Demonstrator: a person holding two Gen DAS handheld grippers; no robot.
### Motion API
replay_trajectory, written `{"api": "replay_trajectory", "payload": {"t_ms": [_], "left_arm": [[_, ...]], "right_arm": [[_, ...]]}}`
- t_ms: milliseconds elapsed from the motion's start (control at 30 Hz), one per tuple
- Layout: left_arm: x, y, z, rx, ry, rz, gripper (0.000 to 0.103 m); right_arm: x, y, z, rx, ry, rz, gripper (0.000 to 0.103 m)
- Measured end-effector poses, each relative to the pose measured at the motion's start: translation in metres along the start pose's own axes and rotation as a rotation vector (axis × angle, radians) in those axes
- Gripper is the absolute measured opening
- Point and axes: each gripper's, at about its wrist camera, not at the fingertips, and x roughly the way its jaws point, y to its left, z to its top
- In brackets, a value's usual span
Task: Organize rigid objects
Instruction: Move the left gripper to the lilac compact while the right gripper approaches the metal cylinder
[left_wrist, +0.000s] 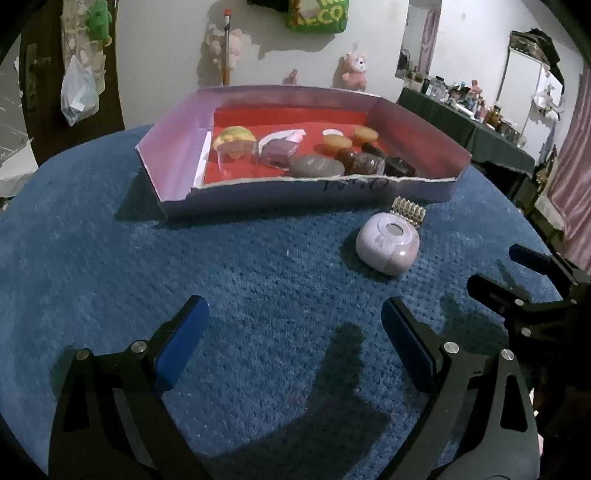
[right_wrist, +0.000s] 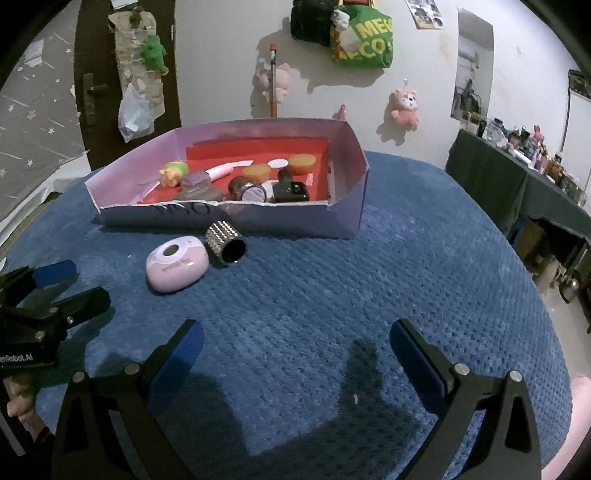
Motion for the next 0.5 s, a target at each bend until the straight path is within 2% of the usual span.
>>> {"api": "replay_trajectory", "payload": {"t_ms": [500], "left_arm": [[0.0041,0.0002,0.0031,-0.008,0.034,-0.015,0.096]], "right_arm": [[0.0066,-0.0088,-0.0041,0.036,0.041,0.02,0.103]]}}
